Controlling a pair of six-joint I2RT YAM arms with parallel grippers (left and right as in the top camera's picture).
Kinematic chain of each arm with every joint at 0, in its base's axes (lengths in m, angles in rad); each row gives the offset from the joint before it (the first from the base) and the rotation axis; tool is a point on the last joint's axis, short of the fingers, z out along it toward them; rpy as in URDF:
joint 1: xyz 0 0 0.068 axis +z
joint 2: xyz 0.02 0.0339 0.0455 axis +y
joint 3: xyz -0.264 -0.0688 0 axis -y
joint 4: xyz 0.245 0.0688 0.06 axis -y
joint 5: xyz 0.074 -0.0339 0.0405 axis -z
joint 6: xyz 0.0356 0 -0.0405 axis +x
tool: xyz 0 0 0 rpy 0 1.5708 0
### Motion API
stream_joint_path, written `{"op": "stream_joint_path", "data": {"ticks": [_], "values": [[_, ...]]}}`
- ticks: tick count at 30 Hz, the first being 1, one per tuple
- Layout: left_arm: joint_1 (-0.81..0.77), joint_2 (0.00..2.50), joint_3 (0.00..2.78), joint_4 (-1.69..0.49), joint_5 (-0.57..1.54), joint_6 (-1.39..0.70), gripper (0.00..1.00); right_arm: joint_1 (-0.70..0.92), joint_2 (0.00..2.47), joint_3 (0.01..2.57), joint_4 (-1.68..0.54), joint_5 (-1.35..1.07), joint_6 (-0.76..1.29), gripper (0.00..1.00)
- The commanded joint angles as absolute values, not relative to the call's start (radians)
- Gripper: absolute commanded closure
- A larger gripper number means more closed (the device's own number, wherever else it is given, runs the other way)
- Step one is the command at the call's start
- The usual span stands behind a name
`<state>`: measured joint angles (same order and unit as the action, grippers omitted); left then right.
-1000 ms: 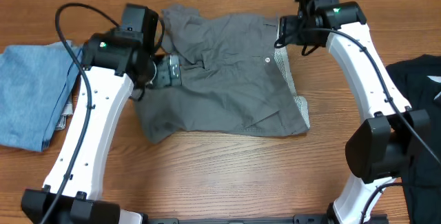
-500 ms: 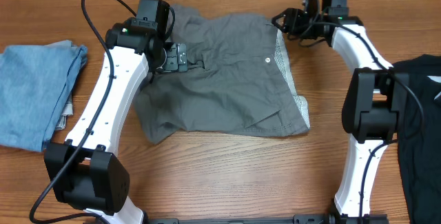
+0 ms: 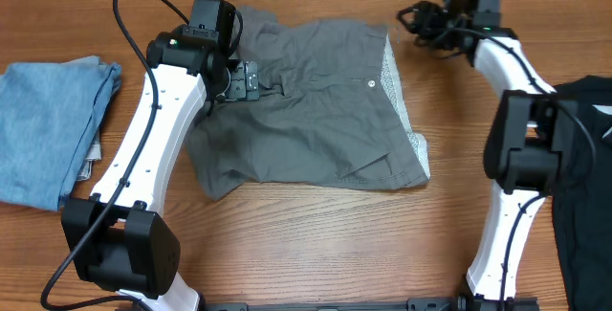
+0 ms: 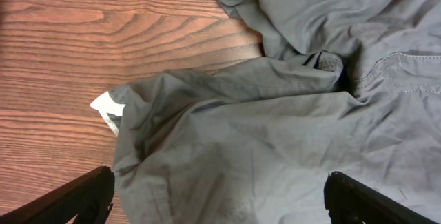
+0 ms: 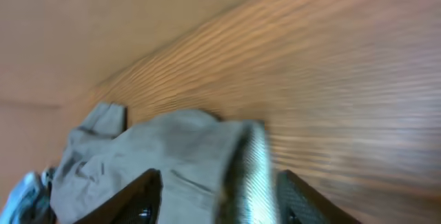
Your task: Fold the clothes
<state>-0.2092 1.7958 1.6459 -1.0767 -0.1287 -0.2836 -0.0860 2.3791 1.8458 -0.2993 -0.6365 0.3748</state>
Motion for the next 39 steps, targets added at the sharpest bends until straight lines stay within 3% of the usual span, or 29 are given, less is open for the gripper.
{"op": "stream_joint_path", "data": {"ticks": [1, 15, 20, 22, 26, 32, 39], "values": [[-0.208, 1.808, 1.638, -1.081, -0.189, -0.265, 0.00, -0.047, 2.383, 1.864, -0.342, -0.569, 0.385, 0.46], [-0.208, 1.808, 1.638, -1.096, -0.191, -0.265, 0.00, 0.046, 2.395, 1.854, -0.363, -0.427, 0.394, 0.49], [-0.208, 1.808, 1.638, -1.096, -0.191, -0.265, 0.00, 0.050, 2.453, 1.851, -0.307, -0.502, 0.450, 0.51], [-0.208, 1.808, 1.638, -1.096, -0.191, -0.265, 0.00, 0.051, 2.453, 1.852, -0.283, -0.503, 0.470, 0.56], [-0.208, 1.808, 1.638, -1.095, -0.191, -0.265, 0.00, 0.038, 2.453, 1.852, -0.216, -0.511, 0.476, 0.96], [-0.208, 1.808, 1.638, -1.094, -0.192, -0.265, 0.00, -0.036, 2.427, 1.861, -0.187, -0.631, 0.430, 0.96], [-0.208, 1.808, 1.638, -1.084, -0.192, -0.265, 0.00, -0.046, 2.424, 1.861, -0.199, -0.559, 0.280, 0.96]]}}
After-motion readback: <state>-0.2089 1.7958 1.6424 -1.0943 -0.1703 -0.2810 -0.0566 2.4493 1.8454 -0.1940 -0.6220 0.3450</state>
